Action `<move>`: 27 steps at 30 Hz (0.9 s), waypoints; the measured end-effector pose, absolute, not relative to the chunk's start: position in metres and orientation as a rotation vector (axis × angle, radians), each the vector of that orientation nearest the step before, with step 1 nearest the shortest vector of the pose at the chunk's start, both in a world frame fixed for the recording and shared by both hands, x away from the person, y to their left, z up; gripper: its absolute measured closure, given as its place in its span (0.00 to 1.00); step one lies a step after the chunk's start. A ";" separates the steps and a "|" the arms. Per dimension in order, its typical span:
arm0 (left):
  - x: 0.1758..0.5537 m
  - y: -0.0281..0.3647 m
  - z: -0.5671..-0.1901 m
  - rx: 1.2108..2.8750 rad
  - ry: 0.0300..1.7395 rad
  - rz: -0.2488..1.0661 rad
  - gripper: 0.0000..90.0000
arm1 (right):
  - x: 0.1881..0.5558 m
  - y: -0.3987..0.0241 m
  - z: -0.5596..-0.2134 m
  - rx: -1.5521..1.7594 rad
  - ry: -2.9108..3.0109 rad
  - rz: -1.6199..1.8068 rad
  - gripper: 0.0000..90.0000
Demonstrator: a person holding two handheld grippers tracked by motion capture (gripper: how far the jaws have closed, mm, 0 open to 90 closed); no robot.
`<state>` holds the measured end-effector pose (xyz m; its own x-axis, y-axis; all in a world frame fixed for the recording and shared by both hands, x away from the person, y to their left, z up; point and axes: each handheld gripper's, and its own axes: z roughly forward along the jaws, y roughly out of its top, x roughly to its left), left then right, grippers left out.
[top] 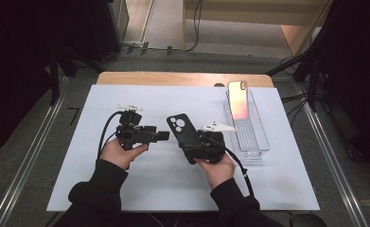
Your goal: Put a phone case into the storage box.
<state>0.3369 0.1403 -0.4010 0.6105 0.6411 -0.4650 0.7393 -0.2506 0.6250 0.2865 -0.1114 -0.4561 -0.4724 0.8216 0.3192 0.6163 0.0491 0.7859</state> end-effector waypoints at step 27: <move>0.362 0.113 -0.403 1.884 1.225 -0.146 0.36 | 0.272 -0.096 -0.464 1.532 1.970 1.545 0.14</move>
